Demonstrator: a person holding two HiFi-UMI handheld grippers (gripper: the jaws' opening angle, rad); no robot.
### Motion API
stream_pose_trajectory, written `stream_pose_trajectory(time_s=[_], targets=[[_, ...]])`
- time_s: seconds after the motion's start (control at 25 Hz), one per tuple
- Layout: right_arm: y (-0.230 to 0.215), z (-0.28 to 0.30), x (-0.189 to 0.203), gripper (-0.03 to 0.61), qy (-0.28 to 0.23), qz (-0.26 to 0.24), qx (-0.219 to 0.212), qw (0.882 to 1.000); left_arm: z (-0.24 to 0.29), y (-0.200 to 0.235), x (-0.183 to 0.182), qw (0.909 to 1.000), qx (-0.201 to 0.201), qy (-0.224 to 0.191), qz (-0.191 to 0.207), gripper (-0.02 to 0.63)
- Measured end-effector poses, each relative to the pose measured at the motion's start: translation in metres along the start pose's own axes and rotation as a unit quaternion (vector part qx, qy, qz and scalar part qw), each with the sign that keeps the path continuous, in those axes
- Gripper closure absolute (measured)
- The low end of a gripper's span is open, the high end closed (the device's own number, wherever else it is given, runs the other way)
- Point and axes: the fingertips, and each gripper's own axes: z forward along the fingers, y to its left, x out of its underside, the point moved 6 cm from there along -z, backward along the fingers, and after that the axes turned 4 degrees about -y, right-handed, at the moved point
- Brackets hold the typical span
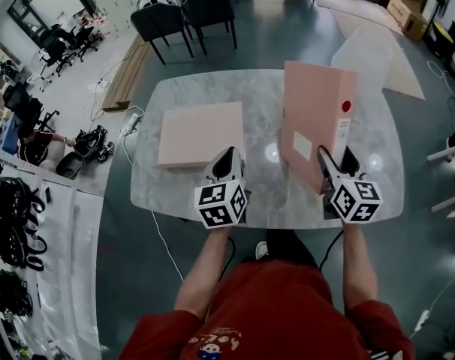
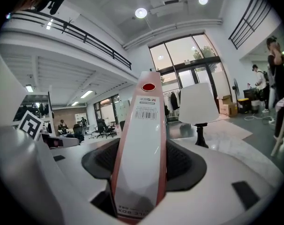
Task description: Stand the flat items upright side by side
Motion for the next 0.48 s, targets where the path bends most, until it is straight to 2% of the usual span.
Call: stream_pose_trajectory(time_s=[0.24,0.48], targets=[[0.000,0.021,-0.002,0.293,-0.027,-0.052,0.027,0.998,0.014,0.001,-0.013,0.9990,-0.006,-0.029,0.034,0.611],[-0.004,0.051,-0.004,0.293,-0.045,-0.083,0.046,0.994,0.037,0.004,-0.025,0.9969,0.002,-0.050,0.061,0.611]])
